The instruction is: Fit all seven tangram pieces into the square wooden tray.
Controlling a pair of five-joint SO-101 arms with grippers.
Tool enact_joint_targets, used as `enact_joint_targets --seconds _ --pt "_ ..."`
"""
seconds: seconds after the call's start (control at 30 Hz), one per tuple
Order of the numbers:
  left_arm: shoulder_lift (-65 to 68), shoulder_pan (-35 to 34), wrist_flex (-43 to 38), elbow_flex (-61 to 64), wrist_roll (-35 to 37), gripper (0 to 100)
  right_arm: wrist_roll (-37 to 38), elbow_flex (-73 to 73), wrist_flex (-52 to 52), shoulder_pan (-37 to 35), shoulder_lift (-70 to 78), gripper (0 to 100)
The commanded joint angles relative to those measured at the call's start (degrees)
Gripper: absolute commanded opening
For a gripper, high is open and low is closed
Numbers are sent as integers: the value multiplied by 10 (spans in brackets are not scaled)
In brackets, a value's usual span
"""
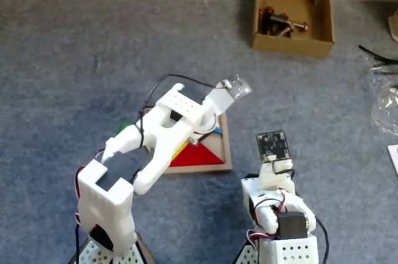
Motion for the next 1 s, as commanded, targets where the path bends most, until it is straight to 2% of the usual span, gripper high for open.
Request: enact_joint_targets --seconds 0.0,0.43,0.5,0.6,0.97 --pt "0 -7 -24 -15 -6 5 -4 67 -10 -6 -5 5" --pt "-6 -74 -24 -18 -7 5 -4 67 -10 -6 -5 5" --pt "-6 -83 -24 -22 -29 5 -4 67 -10 -6 -5 5" --pt "-6 -89 -21 -27 -83 5 -4 67 -10 -6 -5 5" --pt "-19 -87 -20 -29 -84 5 -4 67 -10 -6 -5 5"
